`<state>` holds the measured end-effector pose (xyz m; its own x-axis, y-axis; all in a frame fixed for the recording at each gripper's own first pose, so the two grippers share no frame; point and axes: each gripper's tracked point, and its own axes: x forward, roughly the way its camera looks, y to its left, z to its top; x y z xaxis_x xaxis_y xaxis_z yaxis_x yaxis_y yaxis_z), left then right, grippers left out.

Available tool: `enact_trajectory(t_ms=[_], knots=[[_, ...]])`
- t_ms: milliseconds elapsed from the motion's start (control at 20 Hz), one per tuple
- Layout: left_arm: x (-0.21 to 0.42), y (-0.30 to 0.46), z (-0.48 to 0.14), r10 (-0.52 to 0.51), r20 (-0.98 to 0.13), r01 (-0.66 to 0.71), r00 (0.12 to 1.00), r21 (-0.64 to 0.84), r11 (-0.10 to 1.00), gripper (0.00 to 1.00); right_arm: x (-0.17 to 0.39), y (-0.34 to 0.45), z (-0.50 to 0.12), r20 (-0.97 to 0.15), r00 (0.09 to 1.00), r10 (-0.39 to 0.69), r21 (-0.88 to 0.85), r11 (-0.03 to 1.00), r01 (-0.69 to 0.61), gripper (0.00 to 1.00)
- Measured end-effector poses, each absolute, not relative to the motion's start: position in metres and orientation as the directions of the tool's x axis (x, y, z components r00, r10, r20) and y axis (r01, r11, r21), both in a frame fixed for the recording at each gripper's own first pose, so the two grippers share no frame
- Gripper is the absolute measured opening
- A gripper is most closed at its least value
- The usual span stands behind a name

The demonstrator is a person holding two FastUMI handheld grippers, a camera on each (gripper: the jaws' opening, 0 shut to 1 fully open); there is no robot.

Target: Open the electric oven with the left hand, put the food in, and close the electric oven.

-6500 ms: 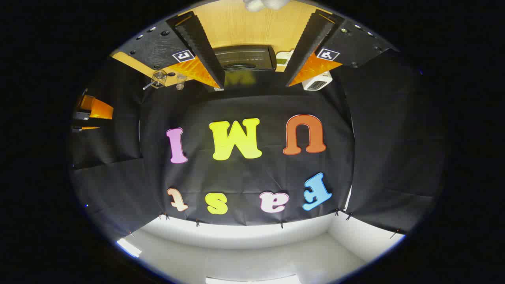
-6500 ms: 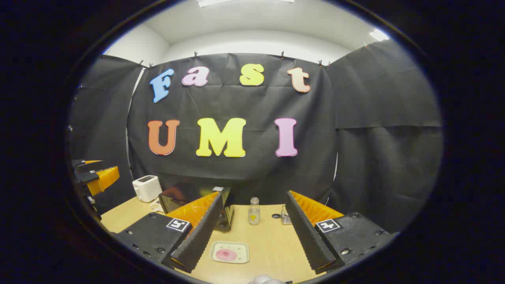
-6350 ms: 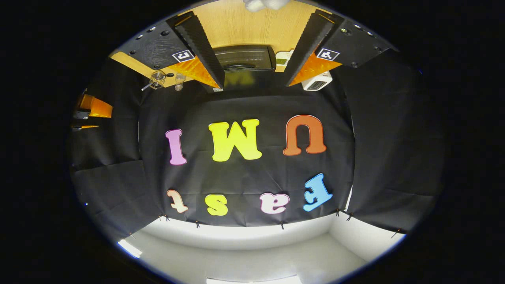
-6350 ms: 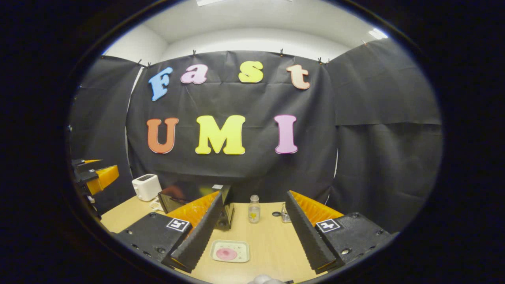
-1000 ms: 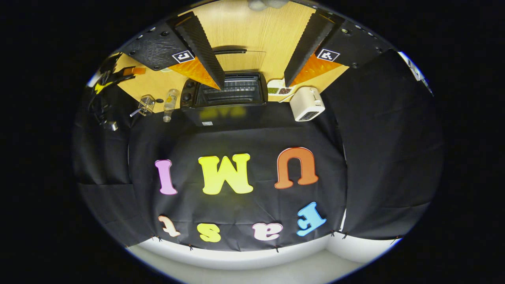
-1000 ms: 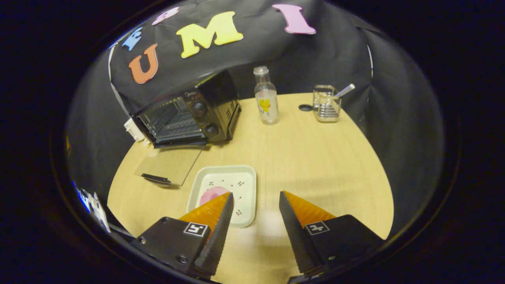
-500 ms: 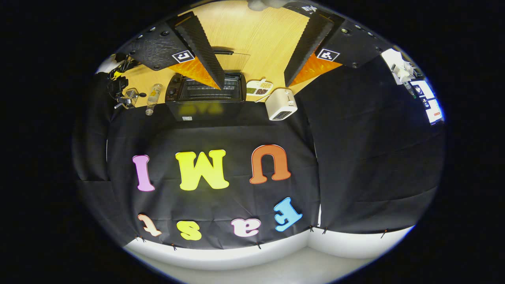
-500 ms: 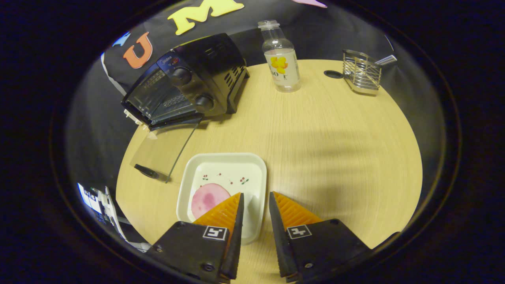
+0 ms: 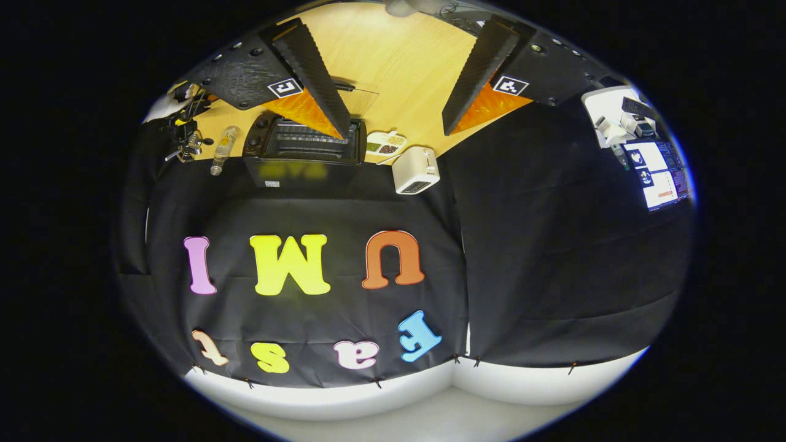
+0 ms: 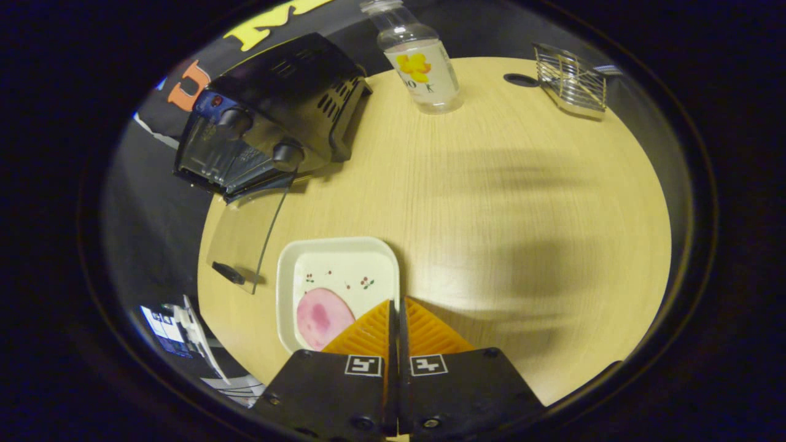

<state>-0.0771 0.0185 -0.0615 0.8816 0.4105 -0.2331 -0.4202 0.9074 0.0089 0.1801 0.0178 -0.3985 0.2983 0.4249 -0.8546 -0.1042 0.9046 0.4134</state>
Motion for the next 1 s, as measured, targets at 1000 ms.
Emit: enact_trajectory(t_ms=[1000], knots=[[-0.032,0.016,-0.063,0.140,-0.215,-0.141,0.967,0.011,0.990,0.96,0.155,0.021,-0.304,-0.576,0.652,0.492,0.791,0.536,0.294,0.04]])
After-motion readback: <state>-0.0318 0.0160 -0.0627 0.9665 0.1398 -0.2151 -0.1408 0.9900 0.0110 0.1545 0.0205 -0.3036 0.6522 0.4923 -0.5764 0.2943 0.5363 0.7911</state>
